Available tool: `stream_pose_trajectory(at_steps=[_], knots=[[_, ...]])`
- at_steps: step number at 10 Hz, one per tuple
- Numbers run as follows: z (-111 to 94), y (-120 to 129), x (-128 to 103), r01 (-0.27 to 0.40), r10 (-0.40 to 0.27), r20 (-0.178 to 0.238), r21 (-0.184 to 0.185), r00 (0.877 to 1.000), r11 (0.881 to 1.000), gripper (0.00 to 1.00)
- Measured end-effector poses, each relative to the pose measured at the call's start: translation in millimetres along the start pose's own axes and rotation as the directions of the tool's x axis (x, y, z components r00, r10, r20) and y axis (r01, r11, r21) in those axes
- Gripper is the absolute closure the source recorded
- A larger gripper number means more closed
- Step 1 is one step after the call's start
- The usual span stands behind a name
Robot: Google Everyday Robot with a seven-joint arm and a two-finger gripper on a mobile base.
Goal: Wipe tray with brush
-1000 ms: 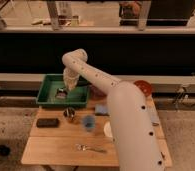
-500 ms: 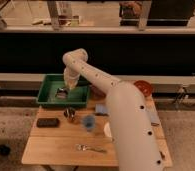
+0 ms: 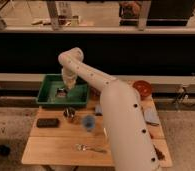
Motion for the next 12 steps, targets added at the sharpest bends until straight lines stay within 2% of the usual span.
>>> stream_pose_trajectory(at_steps=[6,11,12], knots=[[23.0,-50.1,-18.3,0.105,-0.109,0.064,0.064,0.992,0.992,0.97],[40.7,-64.9,-35.7,0.136,-0.150,0.125,0.113,0.981,0.984,0.97],[43.6,-67.3,-44.8,0.141,-0.160,0.145,0.129,0.977,0.982,0.97]])
